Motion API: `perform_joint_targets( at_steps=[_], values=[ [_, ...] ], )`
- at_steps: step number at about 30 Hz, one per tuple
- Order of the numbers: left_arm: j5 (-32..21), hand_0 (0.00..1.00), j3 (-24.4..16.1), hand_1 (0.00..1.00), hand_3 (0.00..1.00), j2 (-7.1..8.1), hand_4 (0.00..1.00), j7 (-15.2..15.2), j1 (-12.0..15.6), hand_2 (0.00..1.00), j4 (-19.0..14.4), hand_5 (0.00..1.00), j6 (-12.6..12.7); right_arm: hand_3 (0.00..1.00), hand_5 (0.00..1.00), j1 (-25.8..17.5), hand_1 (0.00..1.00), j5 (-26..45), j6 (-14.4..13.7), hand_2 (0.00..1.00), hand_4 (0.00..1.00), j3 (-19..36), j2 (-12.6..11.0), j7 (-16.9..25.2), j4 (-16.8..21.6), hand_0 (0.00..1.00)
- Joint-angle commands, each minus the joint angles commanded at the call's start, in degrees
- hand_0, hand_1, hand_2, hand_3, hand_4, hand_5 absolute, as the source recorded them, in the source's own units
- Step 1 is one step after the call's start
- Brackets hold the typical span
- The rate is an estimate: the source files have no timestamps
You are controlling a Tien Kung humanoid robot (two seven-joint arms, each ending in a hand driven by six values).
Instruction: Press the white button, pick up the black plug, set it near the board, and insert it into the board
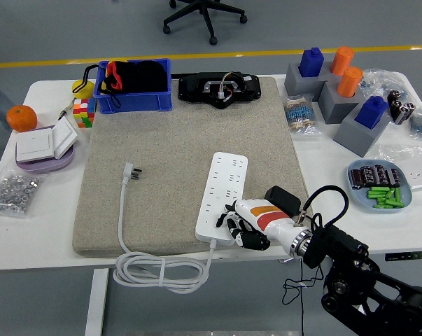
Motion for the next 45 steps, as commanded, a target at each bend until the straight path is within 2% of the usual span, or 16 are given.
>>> perform_joint_targets(
  at_steps=[40, 45],
  values=[
    [-0.31, 0.709, -0.34, 0.695, 0.718, -0.49, 0.717, -0.07, -0.15, 0.669, 0.00, 0.300, 0.10, 0.551, 0.002, 1.13, 0.002, -0.33, -3.27, 0.092, 0.235, -1.92, 0.91, 3.63, -5.57, 0.002],
    [-0.24, 0.709, -0.46, 0.695, 0.718, -0.55, 0.718, -0.06, -0.03, 0.669, 0.00, 0.301, 0.10, 0.550, 0.002, 1.02, 0.002, -0.47, -3.26, 0.092, 0.236, -1.69, 0.73, 3.79, -4.56, 0.002]
  ],
)
